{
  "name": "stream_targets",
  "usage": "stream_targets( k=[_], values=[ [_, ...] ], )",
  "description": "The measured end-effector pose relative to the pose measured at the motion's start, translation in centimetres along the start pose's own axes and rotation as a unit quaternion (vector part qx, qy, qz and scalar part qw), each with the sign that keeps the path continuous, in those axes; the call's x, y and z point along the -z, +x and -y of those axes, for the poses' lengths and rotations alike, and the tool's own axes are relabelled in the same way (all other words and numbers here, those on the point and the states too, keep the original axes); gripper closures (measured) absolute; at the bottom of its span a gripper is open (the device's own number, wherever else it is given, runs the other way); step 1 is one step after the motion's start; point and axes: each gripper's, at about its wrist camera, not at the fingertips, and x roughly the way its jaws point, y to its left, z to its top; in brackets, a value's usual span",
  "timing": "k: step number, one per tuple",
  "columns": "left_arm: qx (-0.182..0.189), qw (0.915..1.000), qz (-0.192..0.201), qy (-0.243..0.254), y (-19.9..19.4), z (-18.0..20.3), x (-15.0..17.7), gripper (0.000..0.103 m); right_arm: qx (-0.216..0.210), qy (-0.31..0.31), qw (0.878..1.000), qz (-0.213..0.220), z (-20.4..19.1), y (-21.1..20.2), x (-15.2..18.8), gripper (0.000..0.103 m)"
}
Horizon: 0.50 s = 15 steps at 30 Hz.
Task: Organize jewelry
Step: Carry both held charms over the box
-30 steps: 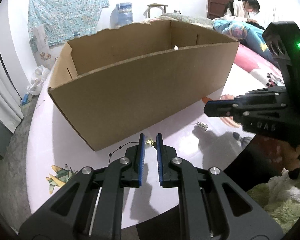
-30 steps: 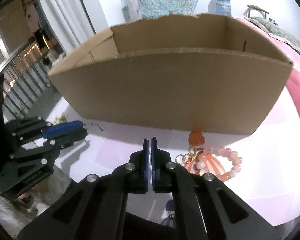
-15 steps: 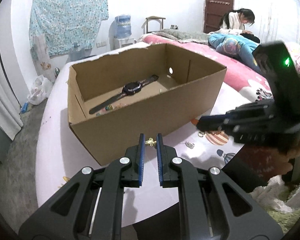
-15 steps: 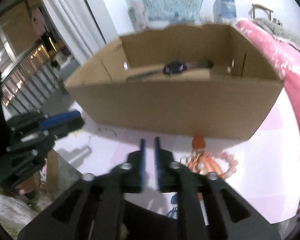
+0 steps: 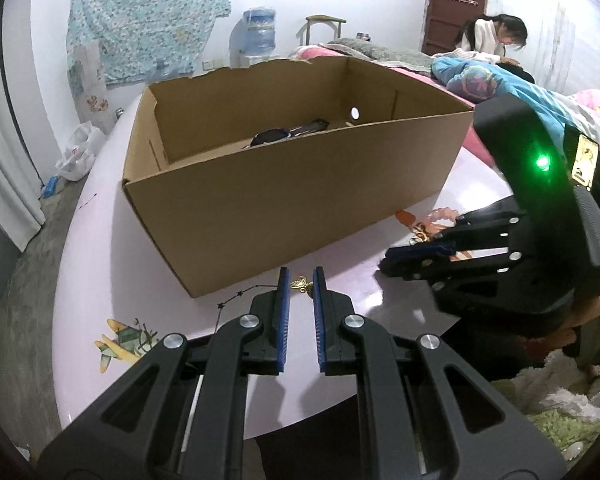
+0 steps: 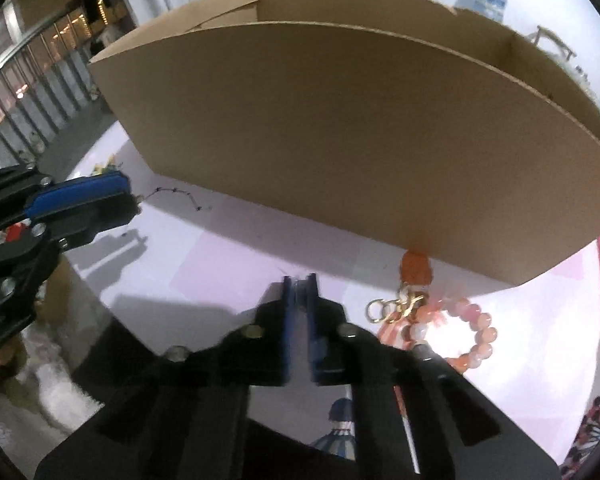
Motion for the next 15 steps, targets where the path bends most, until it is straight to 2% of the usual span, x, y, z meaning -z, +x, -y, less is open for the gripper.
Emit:
stream_targets(
  k=[7, 15],
  values=[
    [-0.005, 0.9999, 0.001, -0.014, -0.1, -0.9, 0.2, 0.093, -0.025, 0.034, 0.999, 0.000, 1.1, -0.6, 0.0, 0.099],
    [0.002, 0.9997, 0.017, -0.016, -1.3, -1.1, -0.3, 0.093, -0.040, 0.049, 0.998, 0.030, 1.2, -4.2, -0.2, 0.099]
  ],
)
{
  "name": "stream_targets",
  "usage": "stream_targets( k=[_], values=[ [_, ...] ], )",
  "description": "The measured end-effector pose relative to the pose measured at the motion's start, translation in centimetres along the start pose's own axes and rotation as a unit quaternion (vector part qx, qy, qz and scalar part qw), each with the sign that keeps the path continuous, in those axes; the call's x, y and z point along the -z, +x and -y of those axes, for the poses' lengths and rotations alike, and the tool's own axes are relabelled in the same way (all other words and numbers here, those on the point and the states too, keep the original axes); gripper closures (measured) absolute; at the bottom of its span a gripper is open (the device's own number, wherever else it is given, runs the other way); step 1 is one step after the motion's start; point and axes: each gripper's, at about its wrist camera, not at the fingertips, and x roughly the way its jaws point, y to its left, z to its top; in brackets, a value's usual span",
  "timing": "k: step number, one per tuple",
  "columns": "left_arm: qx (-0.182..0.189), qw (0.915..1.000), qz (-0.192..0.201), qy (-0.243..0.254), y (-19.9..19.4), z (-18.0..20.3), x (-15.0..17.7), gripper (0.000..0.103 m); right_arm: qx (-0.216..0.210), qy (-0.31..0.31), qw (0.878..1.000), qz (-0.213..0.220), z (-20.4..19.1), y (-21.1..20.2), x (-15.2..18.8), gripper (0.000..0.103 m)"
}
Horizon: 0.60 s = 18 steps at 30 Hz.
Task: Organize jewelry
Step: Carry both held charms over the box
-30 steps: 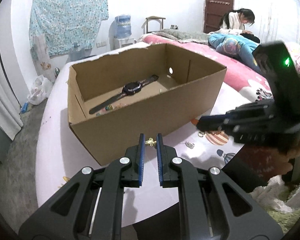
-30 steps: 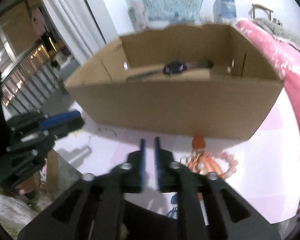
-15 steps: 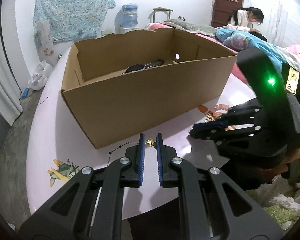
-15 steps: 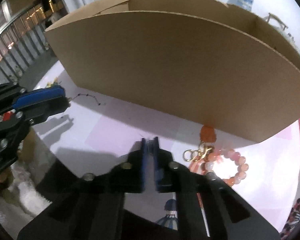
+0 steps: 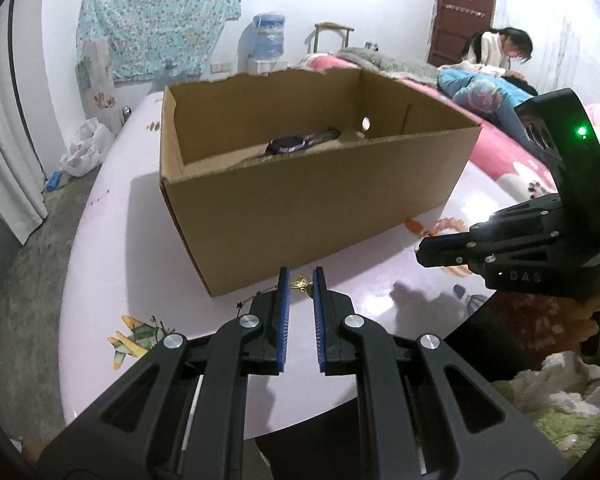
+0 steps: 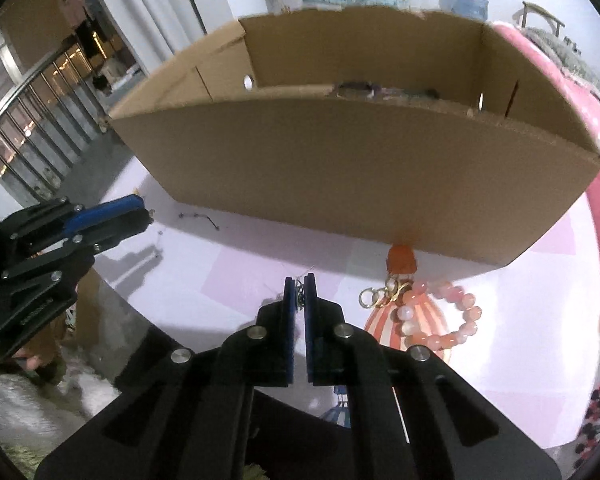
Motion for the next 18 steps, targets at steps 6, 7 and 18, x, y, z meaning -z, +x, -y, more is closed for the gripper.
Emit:
stream_targets(
  k=[6, 7, 18],
  values=[
    [0.023, 0.9988, 0.042, -0.001, -3.4, 0.1, -2.1, 0.093, -0.014, -0.011, 0.999, 0.051, 0.7, -5.1, -1.5, 0.099],
    [0.028, 0.9981, 0.055, 0.002, -4.1, 0.2, -2.8, 0.093, -0.016, -0.019, 0.997, 0.069, 0.5, -6.4, -2.2, 0.099],
    [0.079, 0.9955, 0.051, -0.015, -0.8, -1.1, -9.6, 0.093, -0.048, -0.028, 0.993, 0.107, 2.7, -6.8, -11.0, 0.099]
  ],
)
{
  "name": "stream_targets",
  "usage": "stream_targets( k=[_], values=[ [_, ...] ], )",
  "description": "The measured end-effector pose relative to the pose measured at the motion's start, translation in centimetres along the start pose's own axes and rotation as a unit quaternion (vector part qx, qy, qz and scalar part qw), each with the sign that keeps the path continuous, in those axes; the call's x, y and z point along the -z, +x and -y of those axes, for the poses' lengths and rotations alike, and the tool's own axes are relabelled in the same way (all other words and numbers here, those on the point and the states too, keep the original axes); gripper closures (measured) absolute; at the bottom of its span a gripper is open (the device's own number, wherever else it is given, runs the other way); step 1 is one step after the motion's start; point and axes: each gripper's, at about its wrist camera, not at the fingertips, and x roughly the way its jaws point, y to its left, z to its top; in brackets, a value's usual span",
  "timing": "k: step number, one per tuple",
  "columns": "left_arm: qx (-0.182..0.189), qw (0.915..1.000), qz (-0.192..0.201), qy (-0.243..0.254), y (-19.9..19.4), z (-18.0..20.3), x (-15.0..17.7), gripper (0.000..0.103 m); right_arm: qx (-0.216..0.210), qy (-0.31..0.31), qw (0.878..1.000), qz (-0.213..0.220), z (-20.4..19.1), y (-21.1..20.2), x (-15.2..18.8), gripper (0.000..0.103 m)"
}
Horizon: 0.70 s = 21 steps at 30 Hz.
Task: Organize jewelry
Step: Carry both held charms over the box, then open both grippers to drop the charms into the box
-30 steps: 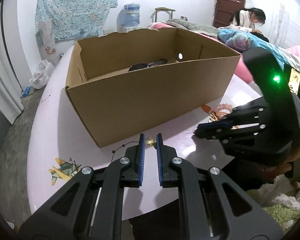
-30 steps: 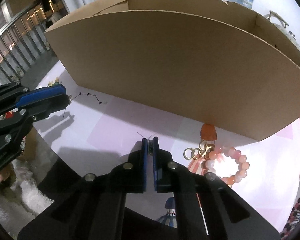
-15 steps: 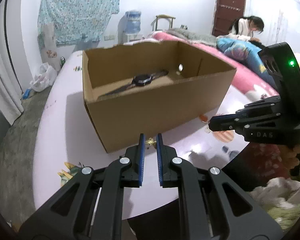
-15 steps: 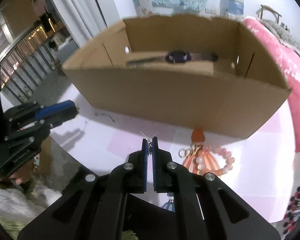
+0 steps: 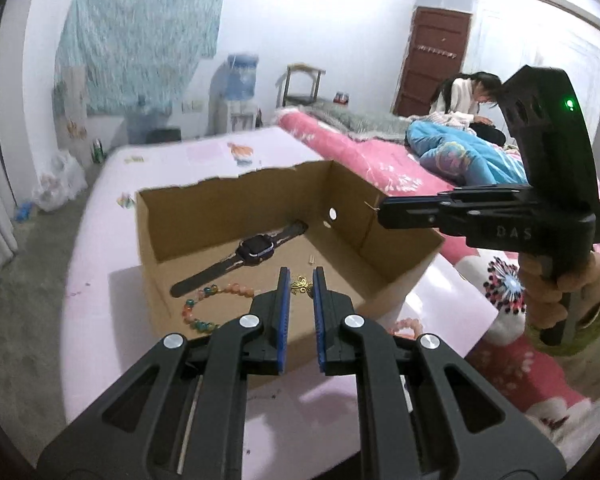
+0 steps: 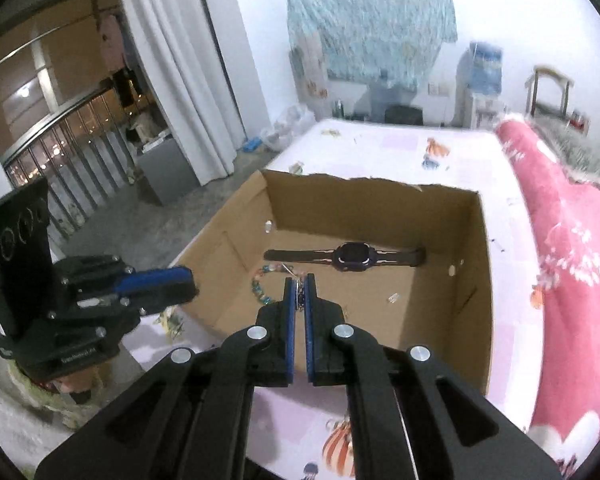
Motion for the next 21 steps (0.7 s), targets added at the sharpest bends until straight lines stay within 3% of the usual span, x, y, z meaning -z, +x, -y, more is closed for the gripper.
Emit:
stream_targets(
  k=[5, 8, 11, 15, 21],
  values=[
    [0.058, 0.9910, -0.103, -0.064, 6.5, -2.8, -3.7, 0.093, -0.033, 0.060, 0.993, -0.098, 4.0, 6.1, -3.5, 0.099],
    [0.089, 0.9754, -0.169, -0.110, 10.7, -4.8, -5.0, 0.093, -0.027, 0.085, 0.984, -0.155, 5.9, 9.9, -4.5, 0.099],
    [0.097, 0.9583, -0.224, -0.149, 14.4, -6.1, -5.8, 0.093, -0.010, 0.096, 0.978, -0.186, 7.1, 12.1, -4.8, 0.099],
    [0.087, 0.9481, -0.255, -0.169, 16.9, -6.4, -5.8, 0.093, -0.005, 0.108, 0.973, -0.205, 8.1, 13.5, -5.3, 0.098],
    [0.063, 0.9414, -0.271, -0.191, 18.8, -7.3, -5.5, 0.088, -0.006, 0.130, 0.971, -0.201, 9.4, 13.8, -5.2, 0.098]
  ],
)
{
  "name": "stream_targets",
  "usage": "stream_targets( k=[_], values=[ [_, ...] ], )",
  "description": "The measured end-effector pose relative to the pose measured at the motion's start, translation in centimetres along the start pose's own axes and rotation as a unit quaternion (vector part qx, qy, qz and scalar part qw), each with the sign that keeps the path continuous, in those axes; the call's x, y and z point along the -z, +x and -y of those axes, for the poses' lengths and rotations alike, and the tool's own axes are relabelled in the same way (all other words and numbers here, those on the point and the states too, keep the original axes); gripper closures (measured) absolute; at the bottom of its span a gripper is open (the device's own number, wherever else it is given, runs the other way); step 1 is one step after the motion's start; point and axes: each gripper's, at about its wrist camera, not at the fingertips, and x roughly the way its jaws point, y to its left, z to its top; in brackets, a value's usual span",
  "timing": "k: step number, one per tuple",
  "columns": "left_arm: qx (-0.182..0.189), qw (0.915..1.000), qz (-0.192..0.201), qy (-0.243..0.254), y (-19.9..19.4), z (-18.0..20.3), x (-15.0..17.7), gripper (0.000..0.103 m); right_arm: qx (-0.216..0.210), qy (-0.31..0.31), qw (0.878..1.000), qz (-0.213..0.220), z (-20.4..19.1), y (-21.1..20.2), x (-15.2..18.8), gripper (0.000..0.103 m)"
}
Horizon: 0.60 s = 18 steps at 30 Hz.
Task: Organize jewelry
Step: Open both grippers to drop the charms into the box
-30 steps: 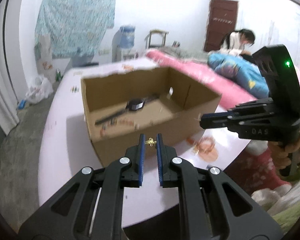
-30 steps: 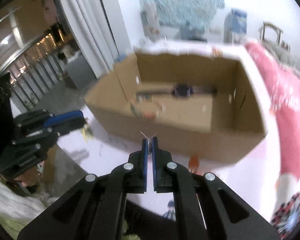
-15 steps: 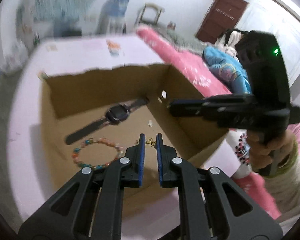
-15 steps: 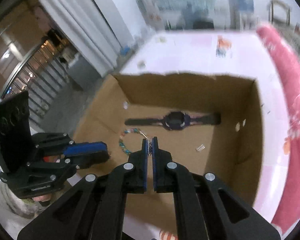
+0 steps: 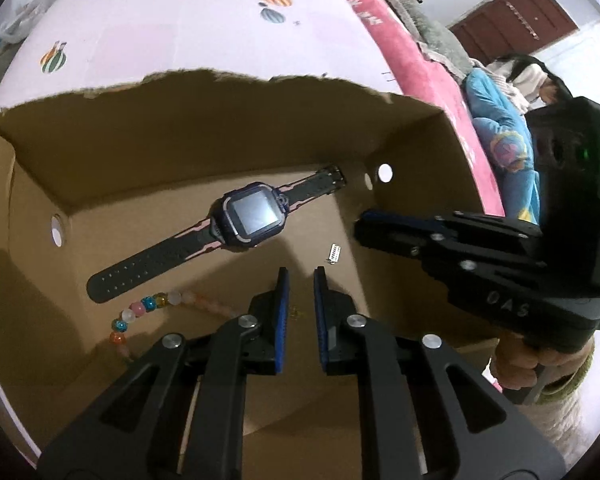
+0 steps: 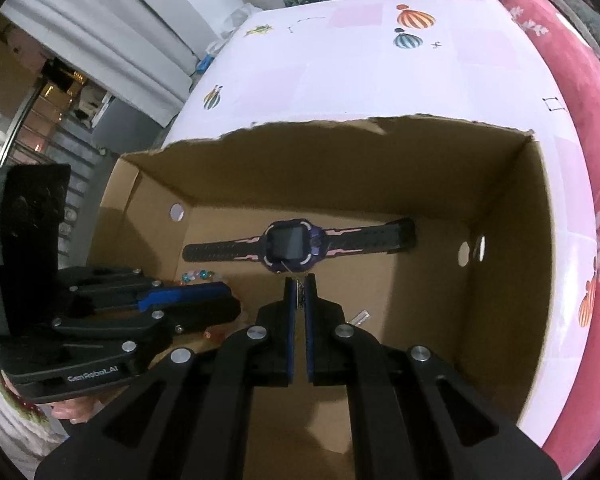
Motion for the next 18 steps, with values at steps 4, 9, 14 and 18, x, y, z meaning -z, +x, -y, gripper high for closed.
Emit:
stream_targets(
  k=[4, 9, 14, 18],
  values=[
    [-0.011, 0.9999, 0.003, 0.000, 0.1, -0.2, 0.0, 0.081, -0.003, 0.002, 1.000, 0.011, 0.5, -0.4, -0.2, 0.098],
    [-0.020, 0.9996, 0.017, 0.004, -0.7, -0.3, 0.0, 0.080, -0.007, 0.001, 1.000, 0.025, 0.6, -1.2, -0.3, 0.097],
    [-0.026, 0.9993, 0.025, 0.014, -1.3, 0.0, 0.0, 0.080, -0.002, 0.002, 1.000, 0.031, 0.6, -1.6, -0.2, 0.086],
    [-0.029, 0.9991, 0.030, 0.011, -1.8, 0.0, 0.1, 0.078, -0.003, 0.004, 0.999, 0.040, 0.5, -2.5, 0.1, 0.080]
  ],
)
